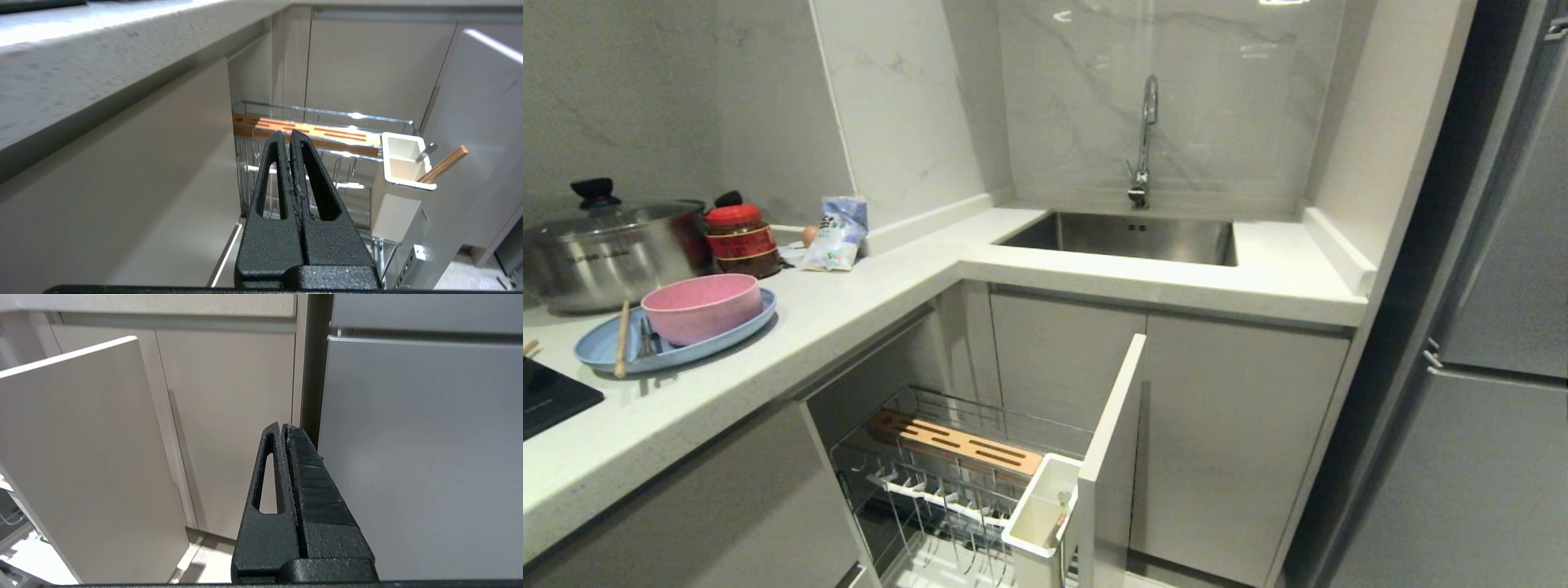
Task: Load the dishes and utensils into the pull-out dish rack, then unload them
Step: Close the cupboard
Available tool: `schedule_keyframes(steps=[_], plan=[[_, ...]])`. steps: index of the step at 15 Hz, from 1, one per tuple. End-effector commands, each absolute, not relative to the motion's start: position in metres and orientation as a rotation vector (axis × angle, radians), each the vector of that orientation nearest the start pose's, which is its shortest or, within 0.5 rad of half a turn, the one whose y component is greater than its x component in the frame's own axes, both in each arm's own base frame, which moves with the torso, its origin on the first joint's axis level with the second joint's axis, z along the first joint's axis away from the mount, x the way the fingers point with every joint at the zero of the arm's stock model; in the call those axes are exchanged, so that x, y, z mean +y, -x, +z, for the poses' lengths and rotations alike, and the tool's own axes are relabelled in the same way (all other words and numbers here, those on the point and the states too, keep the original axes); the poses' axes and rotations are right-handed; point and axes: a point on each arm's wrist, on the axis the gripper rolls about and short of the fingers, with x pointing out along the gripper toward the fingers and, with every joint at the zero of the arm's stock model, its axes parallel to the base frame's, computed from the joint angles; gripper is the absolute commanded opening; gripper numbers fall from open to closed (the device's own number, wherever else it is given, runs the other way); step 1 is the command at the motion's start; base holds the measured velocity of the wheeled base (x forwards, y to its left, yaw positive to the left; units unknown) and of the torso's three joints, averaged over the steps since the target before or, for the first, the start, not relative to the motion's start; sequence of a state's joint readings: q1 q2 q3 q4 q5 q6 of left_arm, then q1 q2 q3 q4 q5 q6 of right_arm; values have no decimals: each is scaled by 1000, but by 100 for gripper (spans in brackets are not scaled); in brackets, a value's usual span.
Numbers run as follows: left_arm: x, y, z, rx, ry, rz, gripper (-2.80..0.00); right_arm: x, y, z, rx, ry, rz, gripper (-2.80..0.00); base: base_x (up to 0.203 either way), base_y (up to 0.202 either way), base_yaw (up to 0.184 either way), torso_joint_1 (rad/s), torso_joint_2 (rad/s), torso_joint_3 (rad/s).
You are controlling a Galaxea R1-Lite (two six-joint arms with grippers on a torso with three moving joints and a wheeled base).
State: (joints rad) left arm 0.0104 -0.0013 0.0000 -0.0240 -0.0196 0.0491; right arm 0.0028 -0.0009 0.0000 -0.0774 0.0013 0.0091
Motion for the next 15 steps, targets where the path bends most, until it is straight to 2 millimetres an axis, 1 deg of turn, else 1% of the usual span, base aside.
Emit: schedule_keyframes(steps=[1,4,8,9,10,13,15], plan=[[-1,22,75,-12,-50,-9,-280,0,21,76,-53,-9,5,-280,0,0,0,8,-3,203],[-1,22,75,-12,-43,-8,-280,0,21,76,-53,-9,5,-280,0,0,0,-4,0,143],[-1,22,74,-6,-41,-9,-280,0,21,76,-54,-9,5,-280,0,0,0,2,1,11],[-1,22,75,-14,-52,-9,-280,0,21,76,-54,-10,5,-280,0,0,0,0,0,0],[-1,23,81,-44,-57,-7,-280,0,21,76,-54,-11,5,-280,0,0,0,0,0,0],[-1,42,130,-208,-69,2,-280,0,21,76,-54,-9,5,-280,0,0,0,0,0,0],[-1,69,182,-292,-124,24,-280,0,21,76,-54,-9,5,-280,0,0,0,0,0,0]])
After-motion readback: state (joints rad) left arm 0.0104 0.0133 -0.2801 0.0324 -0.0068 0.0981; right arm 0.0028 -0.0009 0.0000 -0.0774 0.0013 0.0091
